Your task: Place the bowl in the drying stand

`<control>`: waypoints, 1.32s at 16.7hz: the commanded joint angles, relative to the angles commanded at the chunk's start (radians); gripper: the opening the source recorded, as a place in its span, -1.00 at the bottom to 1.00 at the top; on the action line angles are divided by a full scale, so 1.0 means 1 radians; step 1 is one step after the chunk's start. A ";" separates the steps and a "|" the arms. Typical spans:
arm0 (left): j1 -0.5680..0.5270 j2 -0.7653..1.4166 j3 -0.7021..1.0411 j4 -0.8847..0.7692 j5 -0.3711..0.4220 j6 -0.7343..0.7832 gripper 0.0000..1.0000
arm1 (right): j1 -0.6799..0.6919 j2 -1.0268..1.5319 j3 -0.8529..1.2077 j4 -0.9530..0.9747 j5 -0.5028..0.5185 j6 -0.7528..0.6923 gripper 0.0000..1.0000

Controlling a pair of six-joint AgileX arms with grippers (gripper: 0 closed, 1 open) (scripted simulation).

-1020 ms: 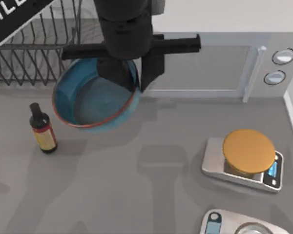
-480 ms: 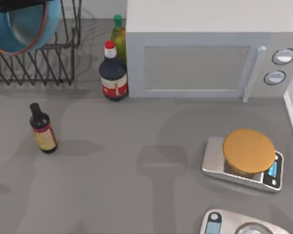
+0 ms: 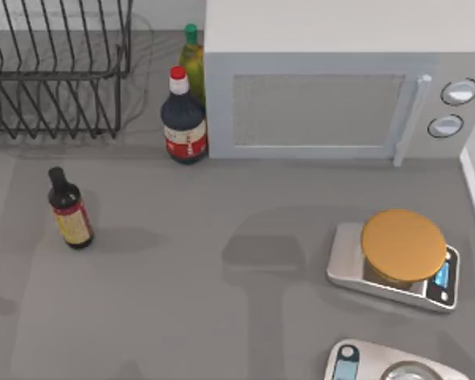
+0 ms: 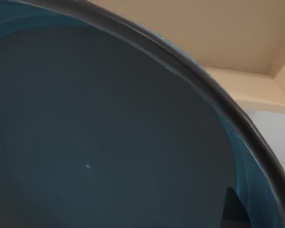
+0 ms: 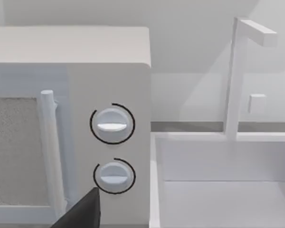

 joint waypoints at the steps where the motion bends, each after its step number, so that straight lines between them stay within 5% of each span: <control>1: 0.045 -0.052 -0.056 0.057 0.011 0.039 -1.00 | 0.000 0.000 0.000 0.000 0.000 0.000 1.00; 5: 0.141 -0.160 -0.177 0.181 0.054 0.147 -1.00 | 0.000 0.000 0.000 0.000 0.000 0.000 1.00; 14: 0.130 -0.095 -0.182 0.250 0.052 0.152 -1.00 | 0.000 0.000 0.000 0.000 0.000 0.000 1.00; 22: 0.077 0.378 -0.261 0.813 0.006 0.158 -1.00 | 0.000 0.000 0.000 0.000 0.000 0.000 1.00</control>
